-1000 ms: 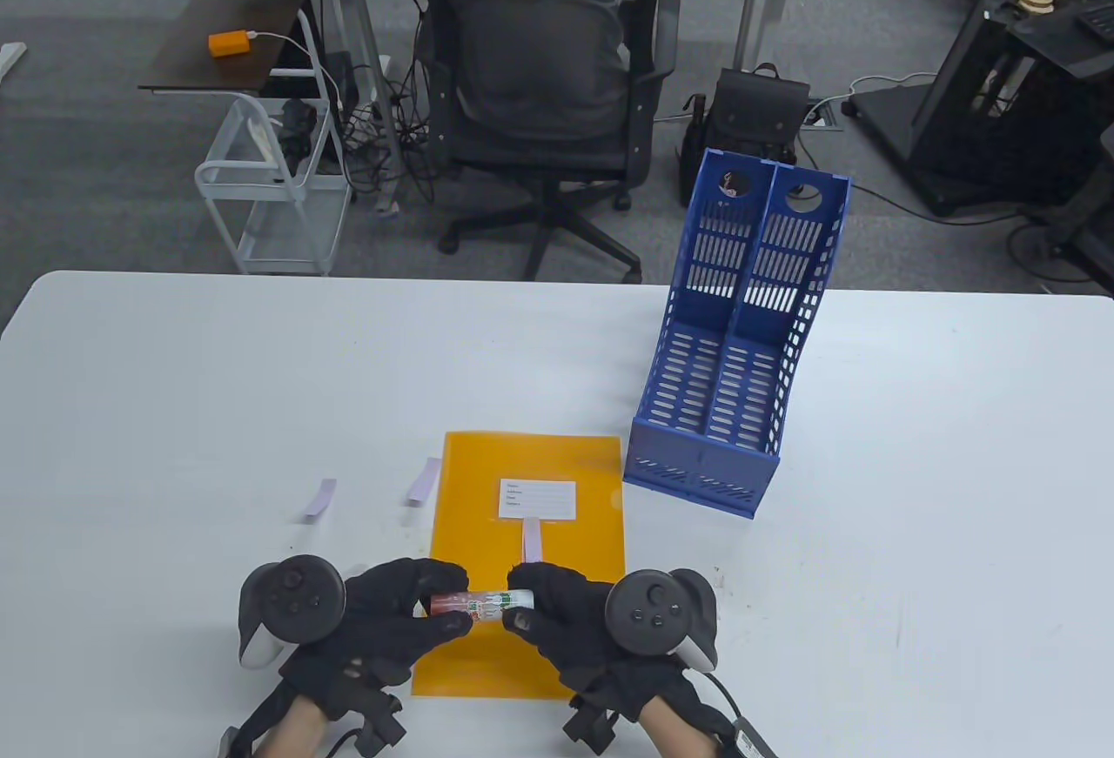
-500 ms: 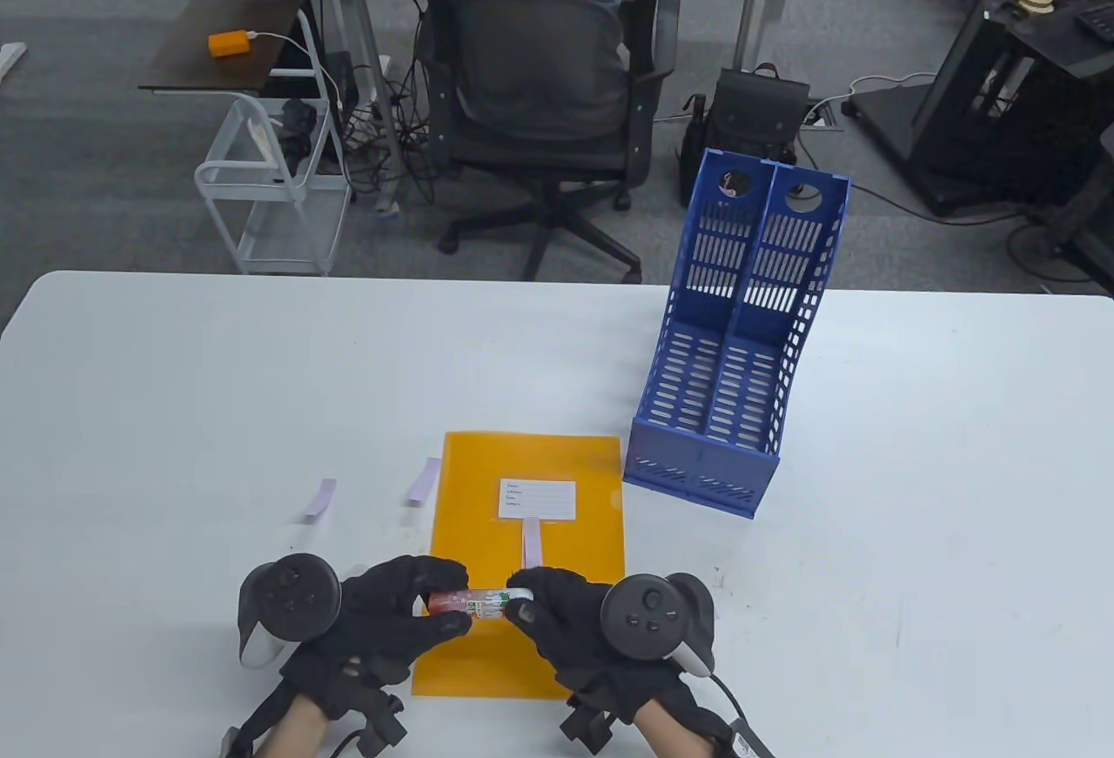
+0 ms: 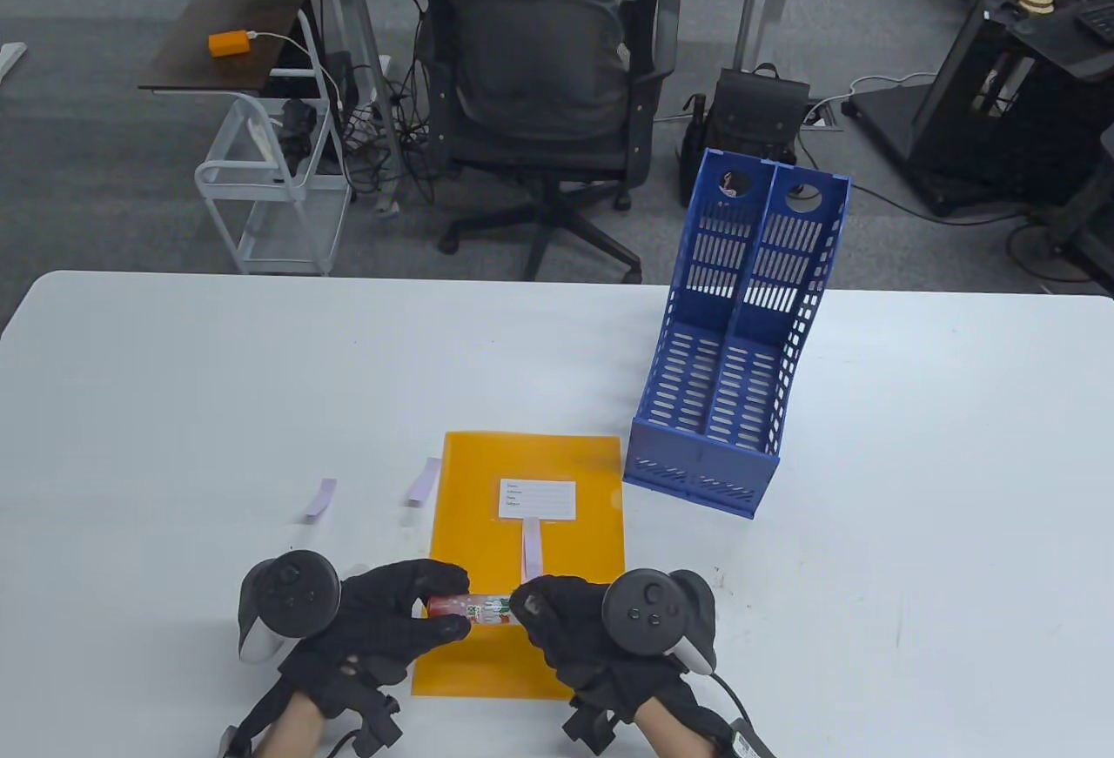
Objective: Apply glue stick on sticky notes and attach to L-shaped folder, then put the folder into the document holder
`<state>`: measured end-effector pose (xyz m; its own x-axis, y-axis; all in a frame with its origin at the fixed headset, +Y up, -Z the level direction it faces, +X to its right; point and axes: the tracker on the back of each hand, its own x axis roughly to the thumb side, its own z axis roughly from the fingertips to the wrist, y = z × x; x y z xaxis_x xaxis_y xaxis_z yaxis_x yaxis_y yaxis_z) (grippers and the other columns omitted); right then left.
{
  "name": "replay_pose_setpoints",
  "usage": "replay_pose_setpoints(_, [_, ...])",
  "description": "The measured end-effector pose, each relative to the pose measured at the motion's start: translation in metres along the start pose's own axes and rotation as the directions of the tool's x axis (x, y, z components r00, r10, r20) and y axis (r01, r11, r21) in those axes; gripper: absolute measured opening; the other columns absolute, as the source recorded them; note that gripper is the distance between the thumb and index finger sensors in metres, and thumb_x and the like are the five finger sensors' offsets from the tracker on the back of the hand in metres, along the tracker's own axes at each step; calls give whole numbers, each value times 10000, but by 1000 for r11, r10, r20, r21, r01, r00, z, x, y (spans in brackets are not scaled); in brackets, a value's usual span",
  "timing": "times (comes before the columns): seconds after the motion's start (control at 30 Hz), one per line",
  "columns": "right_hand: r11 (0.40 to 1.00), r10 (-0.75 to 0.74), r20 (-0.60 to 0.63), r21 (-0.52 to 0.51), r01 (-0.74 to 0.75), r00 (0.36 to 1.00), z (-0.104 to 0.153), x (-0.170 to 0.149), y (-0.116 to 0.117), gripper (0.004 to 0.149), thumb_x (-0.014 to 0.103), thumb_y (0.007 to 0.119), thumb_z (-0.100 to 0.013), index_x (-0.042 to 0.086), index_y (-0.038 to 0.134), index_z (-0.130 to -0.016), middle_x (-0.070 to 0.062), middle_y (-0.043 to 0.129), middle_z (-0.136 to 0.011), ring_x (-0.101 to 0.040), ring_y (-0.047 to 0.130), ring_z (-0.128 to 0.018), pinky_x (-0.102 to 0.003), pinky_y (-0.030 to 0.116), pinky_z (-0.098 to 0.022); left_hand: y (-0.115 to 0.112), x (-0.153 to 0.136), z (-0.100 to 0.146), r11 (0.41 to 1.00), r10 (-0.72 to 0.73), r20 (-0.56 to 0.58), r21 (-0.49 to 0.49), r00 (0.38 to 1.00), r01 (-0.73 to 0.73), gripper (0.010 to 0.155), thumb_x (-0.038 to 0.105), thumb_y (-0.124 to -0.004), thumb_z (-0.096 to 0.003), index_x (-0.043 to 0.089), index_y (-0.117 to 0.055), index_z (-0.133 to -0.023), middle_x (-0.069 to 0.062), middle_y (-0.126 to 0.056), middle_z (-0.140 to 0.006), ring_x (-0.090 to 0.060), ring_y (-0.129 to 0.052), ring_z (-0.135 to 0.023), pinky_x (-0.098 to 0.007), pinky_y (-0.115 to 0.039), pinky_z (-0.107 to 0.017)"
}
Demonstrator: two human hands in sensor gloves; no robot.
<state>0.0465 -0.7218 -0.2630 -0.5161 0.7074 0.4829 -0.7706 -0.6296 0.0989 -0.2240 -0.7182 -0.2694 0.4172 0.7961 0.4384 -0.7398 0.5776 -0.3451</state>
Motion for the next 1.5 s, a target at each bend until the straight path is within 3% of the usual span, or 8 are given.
replay_pose_setpoints(0.23, [998, -7, 38, 61, 5, 999, 0, 0, 1, 665, 414, 857, -430, 53, 701, -966, -192, 820, -822, -235, 1008, -418, -493, 856, -366, 0, -6, 0, 999, -34, -59, -20, 998, 33, 549, 491, -887, -422, 227, -751, -885, -9, -938, -744, -270, -913, -797, -618, -642, -692])
replay_pose_setpoints(0.53, [989, 150, 28, -4, -150, 988, 1, 2, 2, 693, 528, 558, -487, -10, 986, -573, -135, 1003, -320, -213, 1028, -89, -470, 881, -161, -7, 2, -2, 994, -90, -38, -67, 995, 87, 550, 492, -902, -412, 240, -759, -880, 0, -941, -747, -267, -914, -802, -612, -649, -691])
replay_pose_setpoints(0.73, [993, 52, 43, 105, -56, 998, 0, 1, 3, 685, 427, 846, -440, 64, 677, -996, -170, 826, -824, -260, 1000, -438, -516, 842, -377, 0, -3, 0, 998, -61, -74, -36, 995, 59, 551, 491, -887, -424, 225, -747, -885, -9, -938, -740, -271, -914, -788, -613, -647, -687])
replay_pose_setpoints(0.9, [990, -36, 16, 136, 34, 999, -2, -3, -1, 611, 424, 801, -443, -18, 823, -864, -214, 920, -662, -256, 1026, -367, -511, 857, -323, -5, 1, 0, 995, -86, -52, -55, 995, 83, 552, 491, -891, -418, 232, -752, -884, -6, -937, -744, -267, -912, -796, -612, -645, -692])
replay_pose_setpoints(1.07, [999, -5, -9, 46, 6, 1000, -1, -4, -1, 698, 546, 575, -482, -15, 985, -550, -100, 1001, -281, -194, 1024, -68, -457, 884, -157, -6, -1, -2, 997, -30, -42, -78, 999, 27, 553, 498, -882, -422, 232, -751, -889, -3, -942, -751, -265, -917, -798, -611, -649, -689])
replay_pose_setpoints(1.23, [998, 37, 53, 57, -40, 998, -1, 0, -3, 670, 464, 864, -415, 31, 775, -918, -158, 918, -694, -237, 1025, -369, -496, 864, -331, 1, -3, 0, 997, -74, -59, -29, 996, 72, 552, 496, -882, -423, 240, -739, -891, 7, -933, -758, -260, -913, -804, -610, -650, -691])
replay_pose_setpoints(1.33, [999, 0, 62, 43, -2, 998, -1, 0, -2, 623, 410, 885, -400, 11, 829, -874, -181, 925, -669, -240, 1028, -372, -500, 866, -329, 1, 0, 1, 996, -94, -46, -10, 995, 93, 557, 492, -889, -419, 255, -730, -898, 15, -922, -776, -264, -900, -823, -613, -645, -694])
replay_pose_setpoints(1.5, [997, -33, -2, 74, 33, 999, -1, -6, -2, 667, 532, 645, -475, -30, 966, -633, -130, 1002, -384, -207, 1039, -159, -468, 882, -207, -2, 4, 1, 995, -97, -22, -3, 995, 97, 553, 490, -899, -411, 276, -733, -893, 32, -919, -787, -256, -894, -839, -608, -646, -699])
